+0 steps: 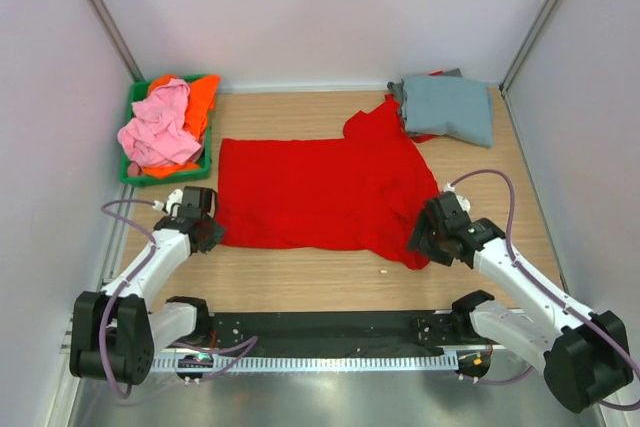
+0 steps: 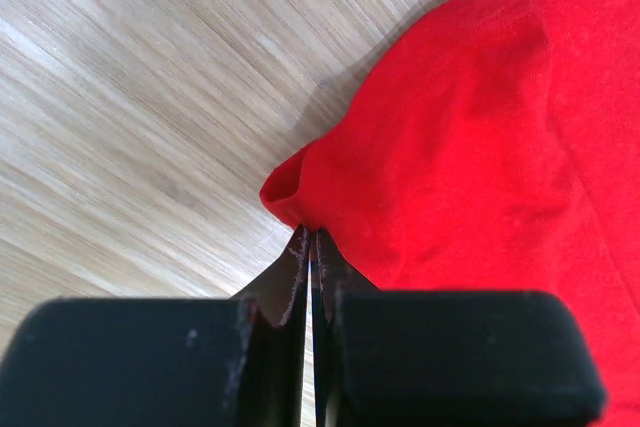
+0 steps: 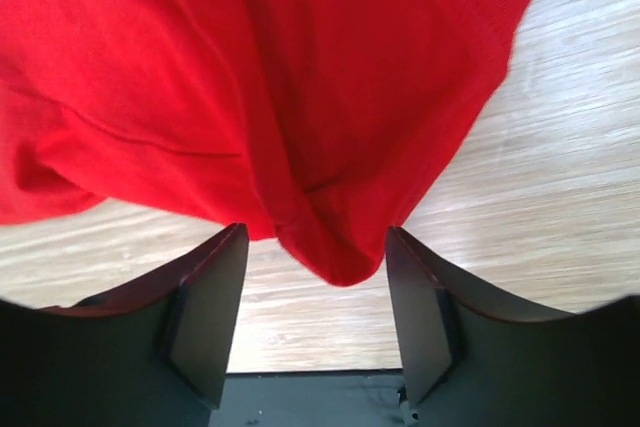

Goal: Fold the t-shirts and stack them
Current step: Fold the tshirt

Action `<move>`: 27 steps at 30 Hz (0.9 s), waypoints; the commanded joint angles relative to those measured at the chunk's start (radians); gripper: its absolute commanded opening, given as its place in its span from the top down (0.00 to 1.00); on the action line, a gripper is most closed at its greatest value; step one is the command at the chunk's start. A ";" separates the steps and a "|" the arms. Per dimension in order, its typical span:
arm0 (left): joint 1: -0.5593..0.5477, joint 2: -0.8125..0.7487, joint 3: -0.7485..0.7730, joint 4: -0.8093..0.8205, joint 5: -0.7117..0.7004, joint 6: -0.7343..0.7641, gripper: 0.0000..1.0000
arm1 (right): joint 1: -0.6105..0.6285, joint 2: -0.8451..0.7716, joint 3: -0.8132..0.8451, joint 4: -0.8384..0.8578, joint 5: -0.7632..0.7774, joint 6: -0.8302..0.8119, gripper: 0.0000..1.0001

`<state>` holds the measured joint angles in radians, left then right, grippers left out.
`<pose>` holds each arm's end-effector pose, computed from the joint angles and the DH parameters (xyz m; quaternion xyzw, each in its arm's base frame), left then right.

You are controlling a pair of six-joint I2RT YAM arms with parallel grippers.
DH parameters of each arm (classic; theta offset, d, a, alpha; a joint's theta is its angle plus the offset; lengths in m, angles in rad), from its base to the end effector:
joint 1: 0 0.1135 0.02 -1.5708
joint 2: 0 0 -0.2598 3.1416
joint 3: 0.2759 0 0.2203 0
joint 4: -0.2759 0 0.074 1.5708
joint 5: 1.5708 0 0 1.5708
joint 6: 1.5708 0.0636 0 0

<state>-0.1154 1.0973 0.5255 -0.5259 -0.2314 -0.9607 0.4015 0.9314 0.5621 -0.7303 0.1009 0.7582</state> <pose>0.1747 -0.0056 0.1595 -0.4208 0.8696 -0.0229 0.2574 0.1375 0.0514 0.1791 0.1839 0.9536 0.0867 0.2219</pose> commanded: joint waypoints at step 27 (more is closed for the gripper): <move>0.163 -0.016 0.068 -0.094 -0.129 0.089 1.00 | 0.076 0.116 0.193 -0.012 0.254 -0.034 0.99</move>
<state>0.0185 1.0939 0.5629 -0.5941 -0.2970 -0.8848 0.4744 1.0229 0.7319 -0.7132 0.2741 0.7635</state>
